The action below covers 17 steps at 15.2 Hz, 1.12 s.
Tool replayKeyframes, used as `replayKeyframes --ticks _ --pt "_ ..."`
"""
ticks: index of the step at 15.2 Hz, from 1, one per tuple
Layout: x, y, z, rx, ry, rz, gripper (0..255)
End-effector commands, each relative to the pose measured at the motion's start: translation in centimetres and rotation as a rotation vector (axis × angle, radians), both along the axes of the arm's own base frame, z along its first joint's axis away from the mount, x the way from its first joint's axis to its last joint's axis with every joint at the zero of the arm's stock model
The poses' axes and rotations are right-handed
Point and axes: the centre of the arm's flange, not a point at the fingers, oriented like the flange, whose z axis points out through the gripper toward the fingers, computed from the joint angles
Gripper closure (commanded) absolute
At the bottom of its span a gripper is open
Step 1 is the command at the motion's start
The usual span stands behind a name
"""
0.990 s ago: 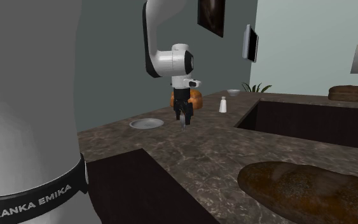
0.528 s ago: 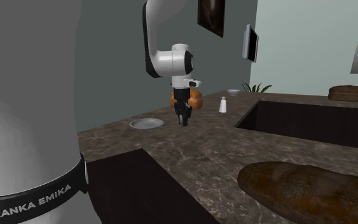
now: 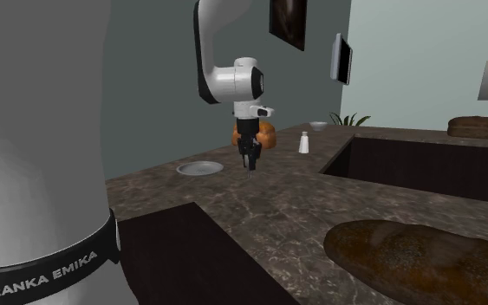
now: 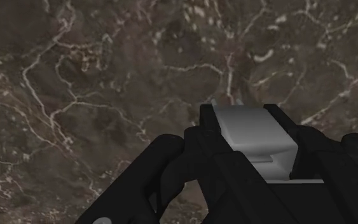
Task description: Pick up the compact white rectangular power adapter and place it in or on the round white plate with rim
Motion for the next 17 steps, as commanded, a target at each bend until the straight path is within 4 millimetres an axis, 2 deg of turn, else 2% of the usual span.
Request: replayKeyframes --ticks 1,15,16,17 --pt "0.0 0.0 1.0 0.000 0.000 0.000 255" --pt "0.0 0.0 8.4 0.000 0.000 0.000 255" --pt "0.0 0.0 8.4 0.000 0.000 0.000 255" --pt "-0.7 1.1 8.5 0.000 0.000 0.000 255"
